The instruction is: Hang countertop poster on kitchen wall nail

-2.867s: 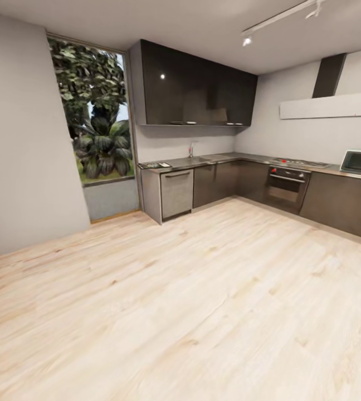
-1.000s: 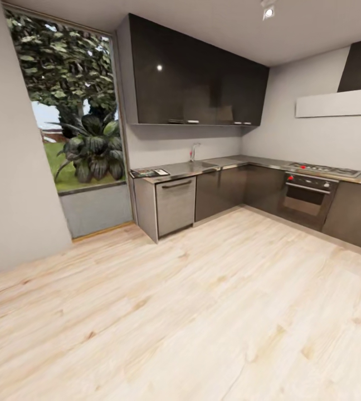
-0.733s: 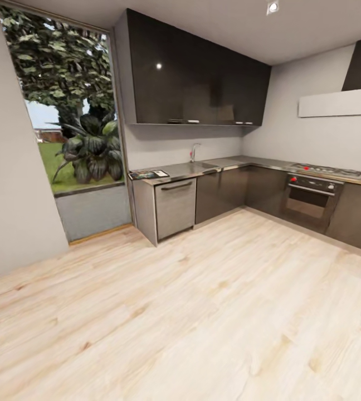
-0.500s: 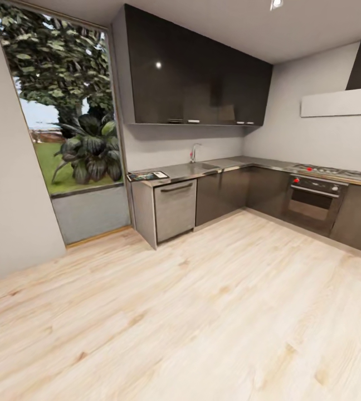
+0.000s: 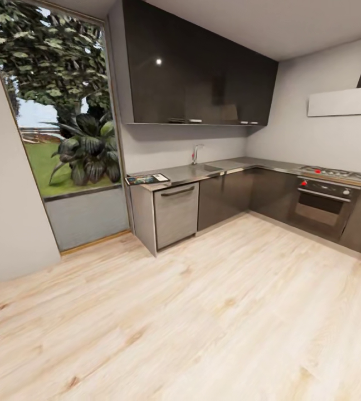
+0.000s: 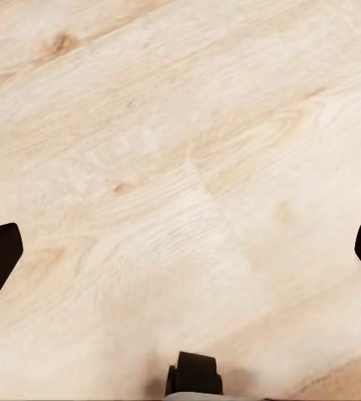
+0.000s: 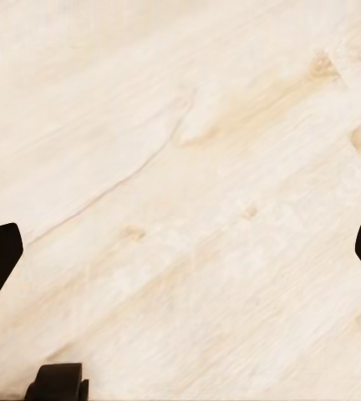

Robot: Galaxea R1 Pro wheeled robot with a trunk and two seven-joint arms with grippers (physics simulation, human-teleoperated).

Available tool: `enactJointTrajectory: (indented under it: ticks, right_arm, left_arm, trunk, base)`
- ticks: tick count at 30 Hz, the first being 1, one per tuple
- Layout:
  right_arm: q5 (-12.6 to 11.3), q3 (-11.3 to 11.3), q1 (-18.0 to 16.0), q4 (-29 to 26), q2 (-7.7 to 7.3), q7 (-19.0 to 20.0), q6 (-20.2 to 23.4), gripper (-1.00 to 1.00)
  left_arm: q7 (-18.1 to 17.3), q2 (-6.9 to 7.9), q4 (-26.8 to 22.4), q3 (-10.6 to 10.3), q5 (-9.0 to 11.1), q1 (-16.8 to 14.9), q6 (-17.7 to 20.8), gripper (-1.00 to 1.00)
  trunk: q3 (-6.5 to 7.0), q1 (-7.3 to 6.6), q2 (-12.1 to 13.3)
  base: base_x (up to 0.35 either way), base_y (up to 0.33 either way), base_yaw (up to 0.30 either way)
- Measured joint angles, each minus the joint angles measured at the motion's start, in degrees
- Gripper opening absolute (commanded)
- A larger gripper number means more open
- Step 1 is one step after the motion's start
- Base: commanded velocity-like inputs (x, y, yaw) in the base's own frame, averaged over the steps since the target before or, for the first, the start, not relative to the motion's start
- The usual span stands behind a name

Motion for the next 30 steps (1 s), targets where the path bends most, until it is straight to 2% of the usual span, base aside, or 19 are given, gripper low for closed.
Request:
enactJointTrajectory:
  ticks: [30]
  right_arm:
    - [0.0, 0.06, 0.0, 0.0, 0.0, 0.01, 0.0, 1.0]
  left_arm:
    - [0.0, 0.03, 0.0, 0.02, 0.0, 0.0, 0.0, 1.0]
  trunk:
    - [0.0, 0.0, 0.0]
  base:
    - [0.342, 0.112, 0.0]
